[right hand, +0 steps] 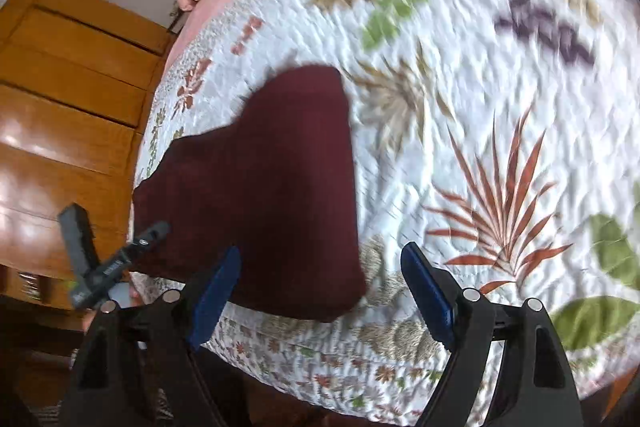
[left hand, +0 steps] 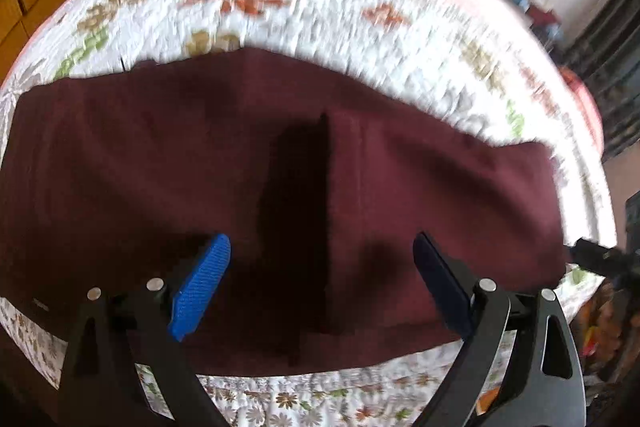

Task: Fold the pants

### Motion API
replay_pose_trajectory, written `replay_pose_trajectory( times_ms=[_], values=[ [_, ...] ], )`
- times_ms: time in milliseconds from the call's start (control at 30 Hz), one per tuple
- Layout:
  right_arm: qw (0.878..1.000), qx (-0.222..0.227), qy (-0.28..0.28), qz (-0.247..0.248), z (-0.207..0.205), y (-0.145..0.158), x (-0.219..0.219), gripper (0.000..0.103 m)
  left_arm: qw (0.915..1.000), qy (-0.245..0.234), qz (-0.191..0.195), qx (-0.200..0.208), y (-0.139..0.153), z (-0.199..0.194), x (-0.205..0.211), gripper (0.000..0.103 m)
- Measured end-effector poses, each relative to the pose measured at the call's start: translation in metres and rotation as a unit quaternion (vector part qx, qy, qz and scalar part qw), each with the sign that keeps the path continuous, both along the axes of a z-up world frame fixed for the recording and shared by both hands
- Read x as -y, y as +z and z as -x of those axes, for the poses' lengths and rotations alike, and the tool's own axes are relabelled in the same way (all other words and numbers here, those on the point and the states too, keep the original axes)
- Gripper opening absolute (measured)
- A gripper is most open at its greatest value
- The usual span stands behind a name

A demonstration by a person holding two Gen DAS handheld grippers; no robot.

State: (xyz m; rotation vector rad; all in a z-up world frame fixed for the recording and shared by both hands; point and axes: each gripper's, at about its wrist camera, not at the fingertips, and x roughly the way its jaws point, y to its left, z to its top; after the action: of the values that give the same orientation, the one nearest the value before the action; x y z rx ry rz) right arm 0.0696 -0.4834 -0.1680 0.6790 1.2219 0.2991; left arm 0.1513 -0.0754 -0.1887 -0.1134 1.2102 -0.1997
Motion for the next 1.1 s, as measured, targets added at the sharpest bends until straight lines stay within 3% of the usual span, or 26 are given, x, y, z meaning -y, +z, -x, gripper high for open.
replay_pose_trajectory(
  times_ms=[67,167,200,233,267,333,400,467,533,600,667,700,767,833,967,1033,1100],
  values=[
    [0.999,-0.017,-0.002,-0.026,-0.001,-0.019,0.002,0.083,0.9997,0.007,-0.010,-0.021,-0.014,0.002,0.000,0.093],
    [0.999,-0.012,0.015,-0.043,-0.008,-0.030,-0.006,0.081,0.9999,0.000,-0.014,-0.006,-0.017,0.008,-0.001,0.093],
    [0.999,-0.006,0.024,-0.042,-0.009,-0.029,-0.010,0.062,0.9999,-0.002,-0.015,-0.005,-0.017,0.009,0.000,0.093],
    [0.998,-0.003,0.034,-0.052,-0.011,-0.029,-0.016,0.050,0.9999,-0.001,-0.014,-0.006,-0.017,0.009,-0.001,0.093],
    [0.999,-0.001,0.036,-0.040,-0.011,-0.025,-0.019,0.046,0.9999,0.000,-0.013,-0.008,-0.016,0.010,-0.002,0.093],
    [0.998,0.018,0.055,-0.023,-0.011,-0.008,-0.024,0.028,0.9999,0.006,-0.005,-0.009,-0.014,0.010,-0.002,0.093],
    [0.997,0.051,0.051,-0.029,-0.005,0.019,-0.019,0.023,0.9998,0.006,0.019,-0.002,-0.009,0.013,-0.001,0.093],
    [0.994,0.094,0.041,-0.026,0.005,0.049,-0.013,0.022,0.9991,0.005,0.038,0.015,-0.004,0.020,0.001,0.093],
    [0.994,0.107,0.033,-0.020,0.011,0.059,-0.011,0.022,0.9990,0.003,0.038,0.021,-0.007,0.023,0.006,0.094],
    [0.996,0.079,0.033,0.026,0.008,0.044,-0.013,0.022,0.9995,0.005,0.028,0.015,-0.018,0.024,0.008,0.093],
    [0.997,0.020,0.032,0.067,0.006,0.004,-0.016,0.022,0.9995,-0.015,0.003,0.026,-0.023,0.026,0.017,0.094],
    [0.998,0.002,0.024,0.061,0.007,-0.012,-0.013,0.025,0.9993,-0.022,-0.006,0.031,-0.022,0.028,0.020,0.095],
    [1.000,-0.006,-0.010,0.005,0.012,-0.025,0.001,0.029,0.9991,-0.025,-0.009,0.034,-0.021,0.029,0.020,0.095],
    [1.000,0.001,-0.015,0.021,0.012,-0.015,0.004,0.050,0.9994,-0.020,0.002,0.026,-0.016,0.029,0.015,0.095],
    [0.995,0.056,-0.009,0.084,0.015,0.032,0.001,0.054,0.9983,0.003,0.010,0.057,0.007,0.031,0.007,0.095],
    [0.992,0.083,-0.003,0.094,0.003,0.051,-0.001,0.054,0.9960,0.000,0.017,0.087,0.024,0.025,0.012,0.095],
    [0.991,0.096,0.010,0.091,-0.009,0.063,-0.012,0.054,0.9954,-0.016,0.024,0.091,0.033,0.012,0.024,0.095]
  ],
)
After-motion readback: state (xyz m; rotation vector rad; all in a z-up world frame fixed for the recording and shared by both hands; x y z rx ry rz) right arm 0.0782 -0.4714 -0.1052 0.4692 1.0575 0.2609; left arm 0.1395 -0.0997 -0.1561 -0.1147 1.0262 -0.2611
